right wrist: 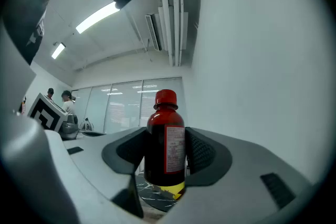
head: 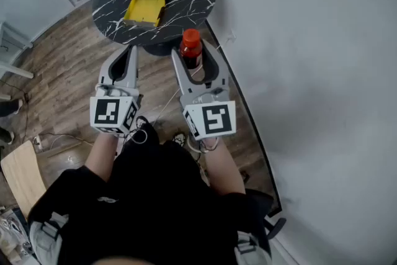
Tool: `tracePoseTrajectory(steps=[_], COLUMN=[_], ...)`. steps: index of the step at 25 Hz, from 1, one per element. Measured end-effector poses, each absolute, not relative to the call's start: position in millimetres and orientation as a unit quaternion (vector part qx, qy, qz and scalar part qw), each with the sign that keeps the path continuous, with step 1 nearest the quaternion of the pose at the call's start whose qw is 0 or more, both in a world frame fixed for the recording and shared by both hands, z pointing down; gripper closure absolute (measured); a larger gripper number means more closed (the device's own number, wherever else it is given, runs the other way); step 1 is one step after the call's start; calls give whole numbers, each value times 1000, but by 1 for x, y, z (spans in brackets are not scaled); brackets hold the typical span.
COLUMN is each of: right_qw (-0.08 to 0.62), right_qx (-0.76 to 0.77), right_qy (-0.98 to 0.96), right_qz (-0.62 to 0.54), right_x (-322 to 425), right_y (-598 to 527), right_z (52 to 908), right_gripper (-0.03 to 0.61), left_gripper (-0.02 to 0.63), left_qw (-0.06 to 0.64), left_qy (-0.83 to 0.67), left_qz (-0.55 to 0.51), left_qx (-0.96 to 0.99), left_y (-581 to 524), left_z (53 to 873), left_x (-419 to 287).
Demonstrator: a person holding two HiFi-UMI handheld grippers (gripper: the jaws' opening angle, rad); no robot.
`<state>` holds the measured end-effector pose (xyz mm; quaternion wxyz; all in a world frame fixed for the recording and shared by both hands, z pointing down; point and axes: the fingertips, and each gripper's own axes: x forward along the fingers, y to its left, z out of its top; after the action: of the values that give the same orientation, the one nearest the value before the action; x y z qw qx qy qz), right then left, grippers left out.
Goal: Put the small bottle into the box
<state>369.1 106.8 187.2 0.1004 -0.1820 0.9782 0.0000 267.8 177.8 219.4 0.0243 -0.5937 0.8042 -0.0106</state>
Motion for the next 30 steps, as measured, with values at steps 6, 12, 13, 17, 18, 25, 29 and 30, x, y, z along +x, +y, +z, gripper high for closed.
tracePoseTrajectory(steps=[6, 12, 13, 17, 18, 25, 29, 30], right_qw=[104, 94, 93, 88, 88, 71, 61, 58], right_qx=[-178, -127, -118, -90, -88, -64, -72, -75], right_qy=[979, 987, 989, 992, 992, 995, 995, 995], right_qz=[-8, -12, -9, 3, -1, 22, 28, 26], right_x=[330, 258, 244, 191, 178, 104, 86, 82], right_y=[117, 138, 142, 156, 159, 187, 190, 188], right_z=[192, 199, 199, 198, 196, 203, 213, 216], right_gripper=[367, 367, 367, 367, 367, 367, 367, 367], left_gripper=[614, 614, 614, 614, 614, 614, 614, 614], left_qw=[8, 6, 4, 2, 2, -7, -21, -26], left_qy=[806, 830, 834, 851, 853, 860, 856, 854], left_qz=[-20, -20, -19, -15, -13, -6, -5, -3], left_qx=[-592, -558, -551, -526, -521, -510, -516, -519], left_y=[187, 218, 224, 250, 256, 295, 305, 303], left_z=[231, 230, 230, 233, 233, 240, 258, 262], left_x=[232, 164, 152, 101, 88, 11, -15, -21])
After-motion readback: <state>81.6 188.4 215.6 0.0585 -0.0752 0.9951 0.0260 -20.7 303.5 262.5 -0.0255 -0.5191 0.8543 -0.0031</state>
